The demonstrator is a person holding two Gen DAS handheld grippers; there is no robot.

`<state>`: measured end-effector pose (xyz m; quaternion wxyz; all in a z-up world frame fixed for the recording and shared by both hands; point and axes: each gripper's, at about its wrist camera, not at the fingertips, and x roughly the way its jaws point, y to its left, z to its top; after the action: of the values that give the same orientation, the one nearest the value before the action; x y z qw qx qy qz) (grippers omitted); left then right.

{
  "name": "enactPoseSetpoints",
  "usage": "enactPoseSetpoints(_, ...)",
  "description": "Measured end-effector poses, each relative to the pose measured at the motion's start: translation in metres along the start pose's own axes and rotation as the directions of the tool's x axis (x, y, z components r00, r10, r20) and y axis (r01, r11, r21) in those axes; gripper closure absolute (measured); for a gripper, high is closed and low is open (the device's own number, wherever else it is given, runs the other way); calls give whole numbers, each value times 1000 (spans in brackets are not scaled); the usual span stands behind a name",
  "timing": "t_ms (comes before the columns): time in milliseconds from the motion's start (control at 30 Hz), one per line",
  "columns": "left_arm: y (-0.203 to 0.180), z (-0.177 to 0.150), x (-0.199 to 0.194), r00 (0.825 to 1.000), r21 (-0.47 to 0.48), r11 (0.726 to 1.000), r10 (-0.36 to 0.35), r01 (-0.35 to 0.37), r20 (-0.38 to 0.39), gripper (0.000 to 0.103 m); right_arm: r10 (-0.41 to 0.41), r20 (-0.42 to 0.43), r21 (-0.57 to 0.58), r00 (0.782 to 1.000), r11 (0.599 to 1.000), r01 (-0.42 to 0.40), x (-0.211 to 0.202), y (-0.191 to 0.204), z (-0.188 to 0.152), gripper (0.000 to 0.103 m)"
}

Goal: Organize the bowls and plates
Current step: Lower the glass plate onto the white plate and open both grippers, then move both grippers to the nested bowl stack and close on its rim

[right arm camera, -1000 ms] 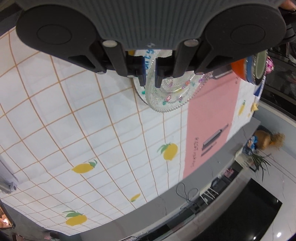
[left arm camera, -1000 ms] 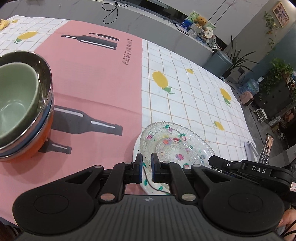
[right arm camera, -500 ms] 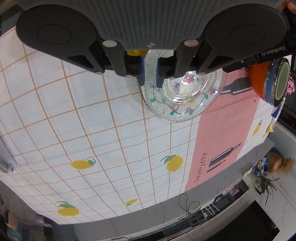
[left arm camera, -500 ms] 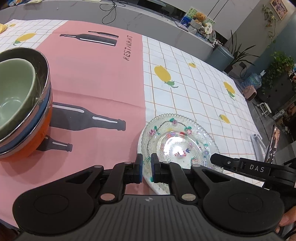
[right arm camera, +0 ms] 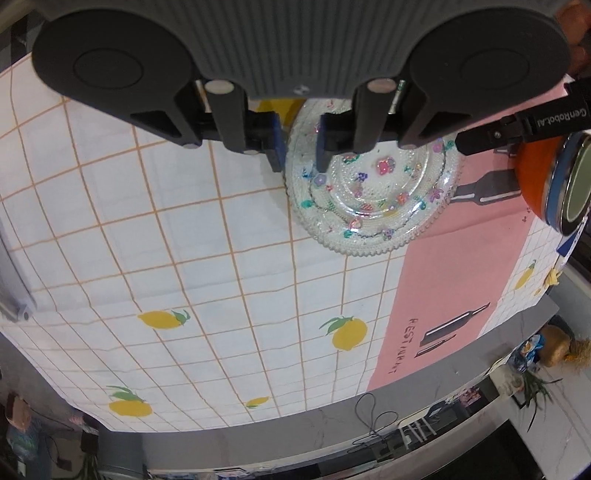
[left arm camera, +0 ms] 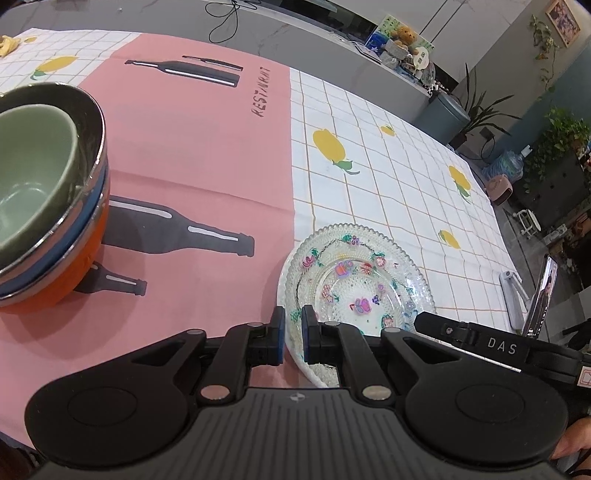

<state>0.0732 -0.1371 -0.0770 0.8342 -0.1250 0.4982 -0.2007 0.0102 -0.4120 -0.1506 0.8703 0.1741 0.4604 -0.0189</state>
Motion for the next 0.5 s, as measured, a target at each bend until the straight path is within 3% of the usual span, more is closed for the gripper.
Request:
enactPoseSetpoints(100,-4,0,-7,1000,30,999,20,-20,19,91,-3,28,17,1000,1000,2,-4,-1,1,68)
enactPoseSetpoints(133,-6,1,-10,999,45,999,29,-30,21,84,-1,42,22,999,1000,0,-6,-1,2,62)
enactPoseSetpoints(267,-13,0,-26,997,129,989,66,-70,33,73,6,99,28,995,1000,-9,-16,6,3,56)
enactPoseSetpoints(500,-23,4,-80,988,265,959,66,-102,141,68,76,195,22,978,996,-82,-32,34,4,42)
